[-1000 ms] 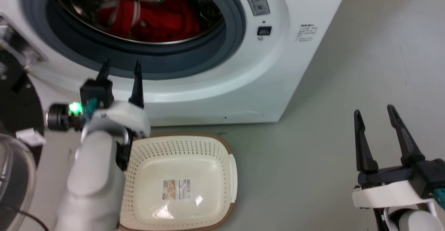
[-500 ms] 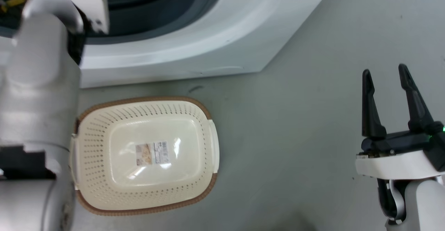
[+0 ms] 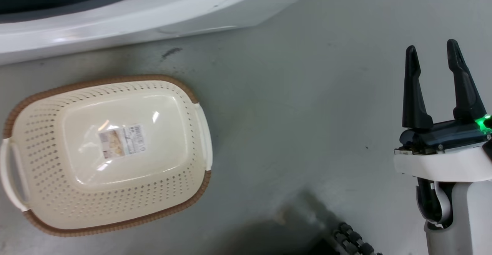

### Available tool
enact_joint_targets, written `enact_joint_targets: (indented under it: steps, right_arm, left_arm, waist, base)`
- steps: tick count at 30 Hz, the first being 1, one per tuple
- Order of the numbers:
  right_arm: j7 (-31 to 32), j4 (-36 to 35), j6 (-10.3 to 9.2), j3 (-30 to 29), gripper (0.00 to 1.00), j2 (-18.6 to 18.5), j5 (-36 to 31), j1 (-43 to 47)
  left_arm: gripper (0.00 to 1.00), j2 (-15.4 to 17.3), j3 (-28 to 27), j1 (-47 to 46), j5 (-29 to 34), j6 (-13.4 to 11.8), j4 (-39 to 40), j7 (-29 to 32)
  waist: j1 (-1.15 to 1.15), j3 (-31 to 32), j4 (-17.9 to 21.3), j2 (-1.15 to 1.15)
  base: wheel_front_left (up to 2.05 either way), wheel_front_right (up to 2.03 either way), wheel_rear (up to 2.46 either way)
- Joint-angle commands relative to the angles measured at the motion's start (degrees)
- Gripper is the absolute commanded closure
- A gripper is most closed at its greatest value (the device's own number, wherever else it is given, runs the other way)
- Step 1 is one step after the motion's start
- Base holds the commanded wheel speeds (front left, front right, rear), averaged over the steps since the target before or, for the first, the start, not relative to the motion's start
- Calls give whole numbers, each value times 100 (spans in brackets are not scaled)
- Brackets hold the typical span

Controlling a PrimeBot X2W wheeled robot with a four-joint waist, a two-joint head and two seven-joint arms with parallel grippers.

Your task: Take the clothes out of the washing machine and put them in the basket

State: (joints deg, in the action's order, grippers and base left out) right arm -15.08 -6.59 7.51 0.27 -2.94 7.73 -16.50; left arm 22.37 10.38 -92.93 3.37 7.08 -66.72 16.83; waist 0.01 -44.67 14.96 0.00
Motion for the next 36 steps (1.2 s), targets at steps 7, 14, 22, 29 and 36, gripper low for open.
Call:
enact_joint_targets:
  steps: [7,14,22,29,36]
  right_arm:
    - [-14,-64,-4,17,0,11,151,-155]
    - [-14,-78,-4,3,0,11,177,-244]
    - [-14,-61,-4,26,0,11,117,-276]
    - [-14,-30,-4,11,0,11,-48,-178]
    - [-13,51,-4,-24,0,10,-249,14]
  left_arm:
    - [0,197,345,-438,198,21,-236,491]
    - [0,272,444,-465,171,6,-387,562]
    - [100,307,535,-412,132,-29,-395,171]
    - [100,116,524,-166,-62,-17,-411,-389]
    - [100,-200,538,557,-342,14,-378,-1422]
  waist:
    - [-1,-467,256,0]
    - [-1,-601,283,0]
    - [-1,-545,253,0]
    - [-1,-164,75,0]
    - [-1,548,-213,0]
  base:
    - [0,0,0]
    - [0,0,0]
    - [0,0,0]
    - [0,0,0]
    - [0,0,0]
